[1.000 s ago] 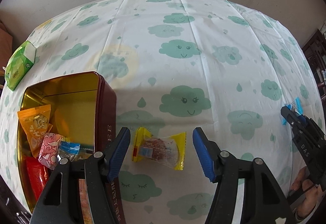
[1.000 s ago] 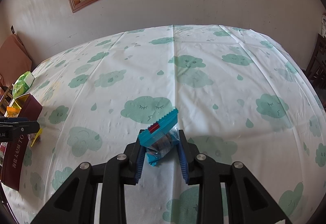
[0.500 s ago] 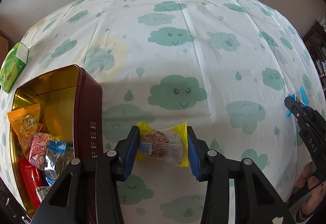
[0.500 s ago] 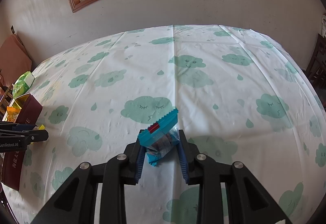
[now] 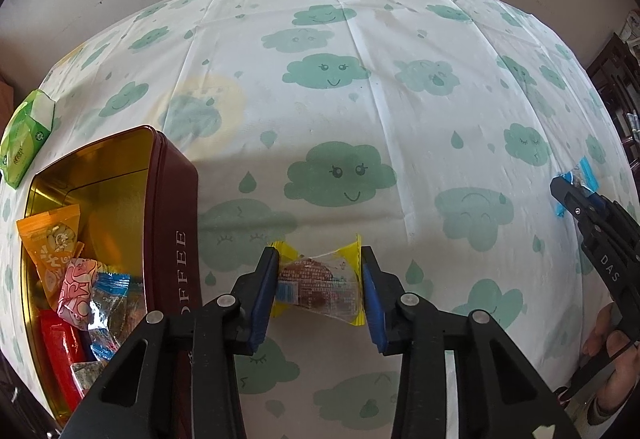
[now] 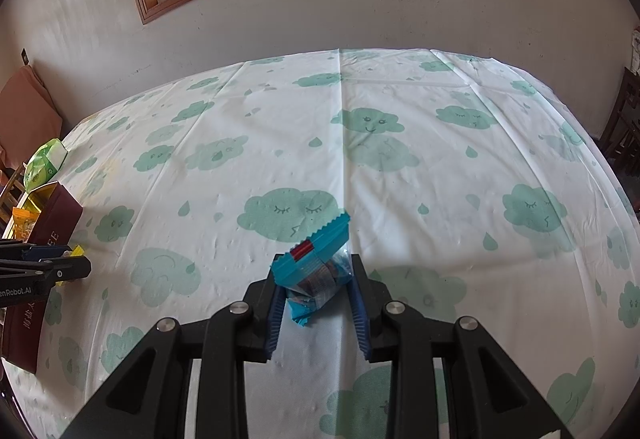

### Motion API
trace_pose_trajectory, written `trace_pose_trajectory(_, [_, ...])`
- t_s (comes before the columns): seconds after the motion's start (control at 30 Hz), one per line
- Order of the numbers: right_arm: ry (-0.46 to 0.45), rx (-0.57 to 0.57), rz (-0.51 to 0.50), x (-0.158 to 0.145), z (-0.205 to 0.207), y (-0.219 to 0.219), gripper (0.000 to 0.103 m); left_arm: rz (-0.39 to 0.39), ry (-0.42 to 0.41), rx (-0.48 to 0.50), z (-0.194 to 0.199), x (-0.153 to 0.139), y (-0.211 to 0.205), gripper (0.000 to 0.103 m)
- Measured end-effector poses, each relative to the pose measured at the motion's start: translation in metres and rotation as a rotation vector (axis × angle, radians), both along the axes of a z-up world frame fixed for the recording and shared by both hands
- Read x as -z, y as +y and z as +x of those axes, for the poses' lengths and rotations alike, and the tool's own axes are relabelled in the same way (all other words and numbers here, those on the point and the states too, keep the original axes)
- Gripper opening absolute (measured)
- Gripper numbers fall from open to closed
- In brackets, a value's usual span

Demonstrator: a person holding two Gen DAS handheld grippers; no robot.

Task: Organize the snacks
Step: 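Lift the yellow snack and carry it over the tin with the left gripper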

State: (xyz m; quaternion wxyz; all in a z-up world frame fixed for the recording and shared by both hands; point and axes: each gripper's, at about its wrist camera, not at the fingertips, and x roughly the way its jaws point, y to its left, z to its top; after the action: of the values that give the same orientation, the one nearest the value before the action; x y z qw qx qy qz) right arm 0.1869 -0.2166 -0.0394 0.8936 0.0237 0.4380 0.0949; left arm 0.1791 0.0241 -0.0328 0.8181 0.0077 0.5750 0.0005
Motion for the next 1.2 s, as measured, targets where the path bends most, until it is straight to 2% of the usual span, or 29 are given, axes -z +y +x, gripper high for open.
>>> trace_pose_trajectory(0.57, [-0.001, -0.003, -0.022, 0.001, 0.0, 0.002, 0.03, -0.021, -0.023, 0.017, -0.023, -0.018, -0.008, 0.036])
trace_pose_trajectory(0.83, [-0.001, -0.004, -0.028, 0.001, 0.0, 0.003, 0.03, -0.034, -0.067, 0.027, -0.038, -0.038, -0.009, 0.036])
trace_pose_trajectory(1.03, [-0.002, -0.005, -0.039, 0.001, 0.0, 0.004, 0.03, -0.038, -0.114, 0.004, -0.049, -0.059, 0.008, 0.036])
trace_pose_trajectory(1.2, [-0.002, -0.005, -0.048, 0.001, 0.0, 0.005, 0.03, -0.029, -0.16, -0.045, -0.059, -0.078, 0.038, 0.036])
